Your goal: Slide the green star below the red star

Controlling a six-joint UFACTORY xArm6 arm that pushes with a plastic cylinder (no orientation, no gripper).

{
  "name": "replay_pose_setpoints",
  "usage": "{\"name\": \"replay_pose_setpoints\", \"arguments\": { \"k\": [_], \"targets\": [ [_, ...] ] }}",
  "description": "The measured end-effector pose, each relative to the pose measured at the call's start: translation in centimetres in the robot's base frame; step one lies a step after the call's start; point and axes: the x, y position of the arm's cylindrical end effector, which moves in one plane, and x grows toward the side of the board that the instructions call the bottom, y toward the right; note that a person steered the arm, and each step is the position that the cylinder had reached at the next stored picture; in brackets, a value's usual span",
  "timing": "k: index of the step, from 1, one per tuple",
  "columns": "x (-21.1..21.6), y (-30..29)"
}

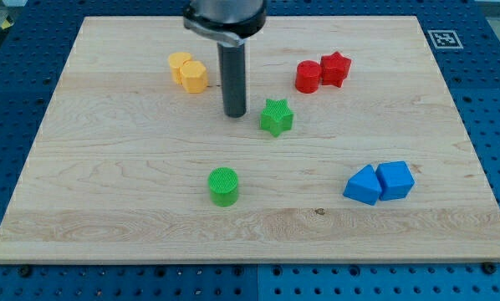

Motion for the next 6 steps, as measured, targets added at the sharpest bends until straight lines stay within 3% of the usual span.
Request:
{"name": "replay_pose_setpoints", "arguments": {
  "k": [1, 4, 6],
  "targets": [
    [1.9, 3.3],
    [3.4, 2.6],
    [3.4, 8.0]
  ]
}}
